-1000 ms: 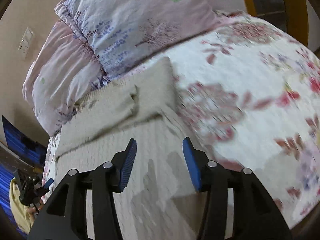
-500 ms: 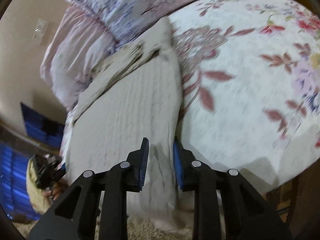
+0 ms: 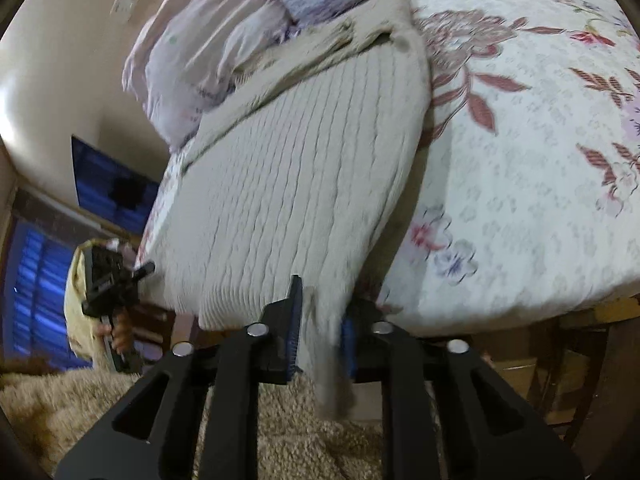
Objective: Fold small clothes
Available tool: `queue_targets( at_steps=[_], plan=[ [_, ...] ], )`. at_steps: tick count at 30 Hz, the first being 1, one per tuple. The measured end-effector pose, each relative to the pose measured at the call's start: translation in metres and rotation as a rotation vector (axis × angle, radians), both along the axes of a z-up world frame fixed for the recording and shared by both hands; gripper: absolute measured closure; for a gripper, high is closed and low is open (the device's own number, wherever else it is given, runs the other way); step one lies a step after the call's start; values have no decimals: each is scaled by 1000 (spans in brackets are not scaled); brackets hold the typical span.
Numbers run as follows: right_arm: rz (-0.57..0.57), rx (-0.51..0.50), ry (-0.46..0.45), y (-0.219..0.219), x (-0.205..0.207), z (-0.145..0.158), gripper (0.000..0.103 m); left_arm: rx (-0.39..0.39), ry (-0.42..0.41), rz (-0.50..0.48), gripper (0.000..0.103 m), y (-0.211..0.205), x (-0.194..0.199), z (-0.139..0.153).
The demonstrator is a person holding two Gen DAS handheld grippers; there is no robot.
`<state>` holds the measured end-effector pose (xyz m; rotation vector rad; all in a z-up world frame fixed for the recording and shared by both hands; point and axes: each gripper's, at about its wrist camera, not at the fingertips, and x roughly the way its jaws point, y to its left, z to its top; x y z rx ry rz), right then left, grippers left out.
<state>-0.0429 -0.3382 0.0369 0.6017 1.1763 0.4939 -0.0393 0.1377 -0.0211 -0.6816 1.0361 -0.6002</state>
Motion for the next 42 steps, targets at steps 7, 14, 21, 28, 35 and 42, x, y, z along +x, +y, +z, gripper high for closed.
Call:
queue_targets(
  at_steps=[7,14,21,28,35,42],
  plan=[
    [-94,-32,-232,-4,12,42,95,64,-110,52,97,6,9,26],
    [-170,-203,-478,1,35,85,96,133,-249,138,97,17,31,67],
    [-249,-333,-614,5,80,112,96,227,-383,210,97,18,76,116],
    [-331,-336,-651,1,134,120,96,303,-484,238,97,7,140,155],
    [-367,-305,-562,-2,193,88,96,301,-427,266,97,5,210,135],
    [-351,-258,-279,-7,251,12,96,235,-186,284,97,20,274,57]
  ],
)
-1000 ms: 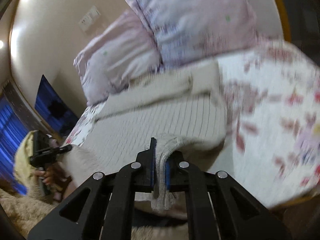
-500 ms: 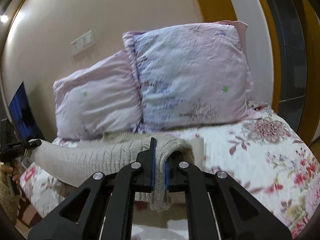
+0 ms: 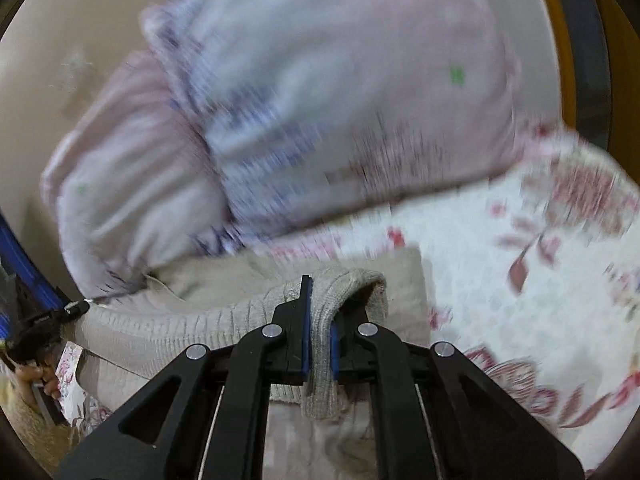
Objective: Fold small clothes
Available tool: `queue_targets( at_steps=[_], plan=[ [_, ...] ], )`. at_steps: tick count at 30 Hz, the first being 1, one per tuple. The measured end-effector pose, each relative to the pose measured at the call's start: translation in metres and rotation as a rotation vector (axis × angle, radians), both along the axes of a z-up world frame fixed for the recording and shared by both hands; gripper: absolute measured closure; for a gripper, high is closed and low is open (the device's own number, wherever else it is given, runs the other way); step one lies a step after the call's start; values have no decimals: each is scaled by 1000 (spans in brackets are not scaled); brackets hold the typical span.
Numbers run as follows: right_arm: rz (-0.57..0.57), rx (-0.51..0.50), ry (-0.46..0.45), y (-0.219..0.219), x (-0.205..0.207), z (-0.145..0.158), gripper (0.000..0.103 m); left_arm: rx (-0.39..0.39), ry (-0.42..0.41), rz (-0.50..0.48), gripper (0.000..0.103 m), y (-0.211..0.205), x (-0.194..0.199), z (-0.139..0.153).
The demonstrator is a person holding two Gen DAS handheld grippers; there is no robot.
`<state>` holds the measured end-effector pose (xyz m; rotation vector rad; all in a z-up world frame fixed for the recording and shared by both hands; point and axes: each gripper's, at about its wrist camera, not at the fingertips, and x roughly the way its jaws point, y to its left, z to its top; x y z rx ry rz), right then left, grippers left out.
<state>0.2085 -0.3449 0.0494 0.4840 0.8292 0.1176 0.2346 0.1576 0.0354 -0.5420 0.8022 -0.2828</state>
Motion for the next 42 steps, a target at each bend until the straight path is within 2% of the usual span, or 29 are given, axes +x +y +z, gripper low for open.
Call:
queue_targets(
  at_steps=[4,6,8,10,11,13,17,23,26,29,31,33,38,41,42],
  plan=[
    [-17,81,64,-9,11,-17,96,-116,68,12,96,10,15,-25],
    [-14,117,85,-11,17,-20,95,-132,73,9,95,10,20,-28],
    [-23,160,105,-13,25,-21,89,-145,72,8,91,10,25,-28],
    [-25,241,122,-16,34,-22,60,-174,72,6,70,8,32,-28],
    [-35,277,116,-17,39,-22,56,-215,72,9,64,10,35,-28],
    [-39,293,101,-16,45,-21,54,-287,60,32,45,13,39,-28],
    [-44,292,48,-17,44,-7,54,-339,7,75,37,24,36,-17],
    [-60,177,-22,-28,15,18,54,-251,-44,87,36,37,13,2],
    [-62,118,-27,-34,-1,21,54,-171,-58,77,36,36,-3,9],
    [-57,62,-6,-37,-15,18,55,-71,-63,62,37,30,-17,12],
    [-47,36,15,-38,-22,14,59,-19,-58,48,39,26,-24,10],
    [-38,5,42,-37,-27,9,60,31,-41,25,45,19,-29,6],
    [-11,-43,99,-33,-34,-6,62,92,22,-6,54,10,-35,-12],
    [23,-59,137,-26,-36,-17,74,111,57,-19,61,5,-34,-22],
    [32,-70,144,-23,-36,-19,83,119,62,-21,65,3,-34,-24]
  ],
)
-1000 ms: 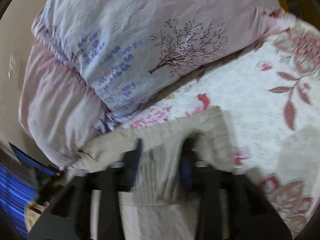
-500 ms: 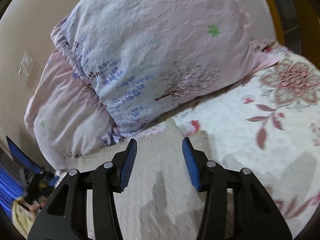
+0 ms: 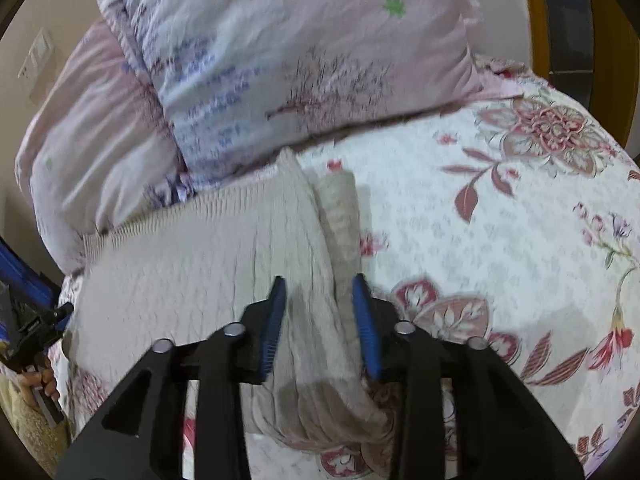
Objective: Fold small clothes
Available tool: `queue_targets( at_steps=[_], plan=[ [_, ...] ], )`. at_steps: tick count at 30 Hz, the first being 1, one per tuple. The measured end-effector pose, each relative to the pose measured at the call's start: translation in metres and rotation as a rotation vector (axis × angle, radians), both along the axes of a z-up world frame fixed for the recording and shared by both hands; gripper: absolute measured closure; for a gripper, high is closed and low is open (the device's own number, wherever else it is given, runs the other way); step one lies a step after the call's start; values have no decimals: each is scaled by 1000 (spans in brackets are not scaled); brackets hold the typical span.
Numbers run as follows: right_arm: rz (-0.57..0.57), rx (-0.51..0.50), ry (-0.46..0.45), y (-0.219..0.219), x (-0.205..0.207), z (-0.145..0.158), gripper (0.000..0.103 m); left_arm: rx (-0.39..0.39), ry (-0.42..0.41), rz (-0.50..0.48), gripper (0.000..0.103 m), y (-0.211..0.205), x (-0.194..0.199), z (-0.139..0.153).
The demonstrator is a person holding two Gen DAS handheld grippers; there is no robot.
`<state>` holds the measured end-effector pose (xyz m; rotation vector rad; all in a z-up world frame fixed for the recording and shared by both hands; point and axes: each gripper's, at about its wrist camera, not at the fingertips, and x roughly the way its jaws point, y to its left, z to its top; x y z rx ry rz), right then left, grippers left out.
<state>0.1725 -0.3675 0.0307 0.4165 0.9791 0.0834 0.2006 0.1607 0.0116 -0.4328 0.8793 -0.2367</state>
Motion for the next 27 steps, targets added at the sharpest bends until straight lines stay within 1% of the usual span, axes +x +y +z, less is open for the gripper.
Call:
queue_targets(
  at_steps=[1,2,3,4,6,11,16,19,22,27],
  plan=[
    [9,-20,0,3,-1,-1,89,10,1,1,71,-1,0,-1],
    [16,-33,-8,6,-2,0,91,21,-1,2,75,-2,-1,-2],
    [19,-35,-13,7,-3,1,94,20,6,-2,88,-1,-1,-3],
    [19,-36,-22,7,-4,3,94,10,13,-4,95,0,0,-4],
    [13,-35,-38,7,-7,8,95,-10,19,-1,95,3,-2,-4],
    [-6,-20,-67,5,-18,21,95,-18,3,-18,96,12,-13,5],
    [-14,-18,-62,5,-33,25,95,-23,-3,-48,97,17,-24,9],
    [-18,-57,-32,6,-36,16,95,-1,4,-56,97,19,-27,5],
    [-26,-83,9,8,-34,2,95,-3,26,-49,96,18,-23,-3],
    [-22,-150,8,19,-39,6,95,36,18,-53,95,12,-21,-4]
  ],
)
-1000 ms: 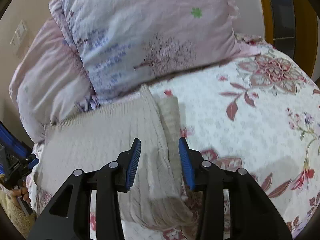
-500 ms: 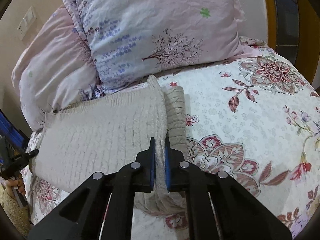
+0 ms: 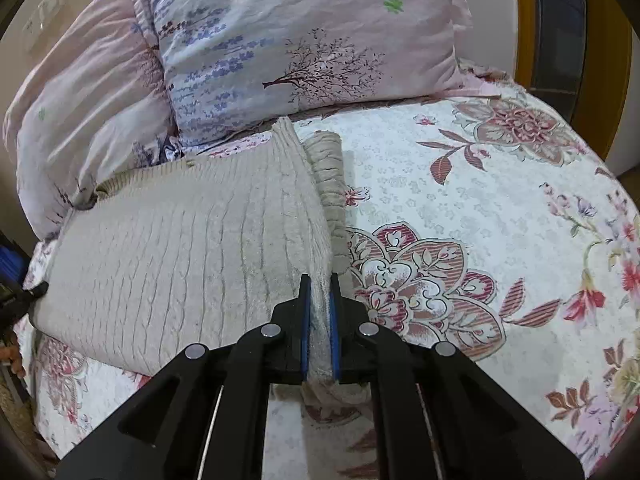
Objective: Fold small clothes
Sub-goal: 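Release the sweater and lift both grippers away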
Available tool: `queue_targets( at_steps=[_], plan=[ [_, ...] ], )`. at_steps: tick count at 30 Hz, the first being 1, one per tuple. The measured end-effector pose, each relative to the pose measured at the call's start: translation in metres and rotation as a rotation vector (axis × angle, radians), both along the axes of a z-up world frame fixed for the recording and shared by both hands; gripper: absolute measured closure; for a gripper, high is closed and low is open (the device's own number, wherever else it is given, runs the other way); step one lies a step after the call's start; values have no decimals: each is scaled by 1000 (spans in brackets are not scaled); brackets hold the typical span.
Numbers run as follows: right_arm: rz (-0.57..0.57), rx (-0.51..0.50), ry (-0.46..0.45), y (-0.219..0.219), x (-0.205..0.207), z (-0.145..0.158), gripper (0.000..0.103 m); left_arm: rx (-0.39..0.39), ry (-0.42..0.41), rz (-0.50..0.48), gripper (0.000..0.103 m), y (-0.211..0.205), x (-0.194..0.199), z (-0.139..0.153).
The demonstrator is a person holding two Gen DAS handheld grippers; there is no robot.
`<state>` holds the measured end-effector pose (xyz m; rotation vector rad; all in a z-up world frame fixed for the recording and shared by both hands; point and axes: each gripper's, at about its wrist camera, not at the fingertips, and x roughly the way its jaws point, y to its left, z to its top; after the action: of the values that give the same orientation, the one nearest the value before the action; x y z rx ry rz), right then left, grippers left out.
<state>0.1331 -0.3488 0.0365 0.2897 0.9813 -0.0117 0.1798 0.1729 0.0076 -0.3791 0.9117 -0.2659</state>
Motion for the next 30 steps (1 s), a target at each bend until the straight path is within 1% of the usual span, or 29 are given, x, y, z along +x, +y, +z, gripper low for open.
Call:
queue_targets(
  at_steps=[4,9,11,12,13,14,15,16,18,19,20,22,23,25,30],
  plan=[
    [-15,-27,-2,1,-2,-2,95,7,-3,-6,95,0,1,-1],
    [-35,-26,13,1,0,-3,95,26,-14,-8,92,-1,-1,-1],
    [-52,-46,20,2,1,0,89,17,-16,-11,89,-1,-2,1],
    [-69,-62,19,3,2,4,78,11,-18,-12,83,-1,-4,3],
    [-79,-75,7,5,2,8,70,7,-23,-12,74,-1,-6,4],
    [-83,-84,-12,7,2,12,68,7,-39,-8,68,-2,-8,8],
    [-80,-92,-48,11,2,19,66,18,-61,2,56,-3,-11,13],
    [-73,-93,-72,15,4,24,66,36,-89,12,47,-4,-14,19],
    [-39,-71,-111,29,8,32,66,76,-164,22,40,-11,-21,33],
    [-9,-61,-120,39,12,33,66,85,-200,15,37,-17,-23,40],
    [11,-62,-122,45,14,33,66,82,-217,7,36,-20,-23,43],
    [66,-78,-113,65,22,29,66,69,-237,-13,31,-28,-22,48],
    [92,-83,-102,75,28,26,66,63,-237,-21,31,-33,-20,49],
    [115,-87,-86,85,35,21,66,63,-221,-32,30,-39,-15,46],
    [148,-103,-38,102,47,5,66,61,-145,-28,30,-45,-2,26]
  ],
)
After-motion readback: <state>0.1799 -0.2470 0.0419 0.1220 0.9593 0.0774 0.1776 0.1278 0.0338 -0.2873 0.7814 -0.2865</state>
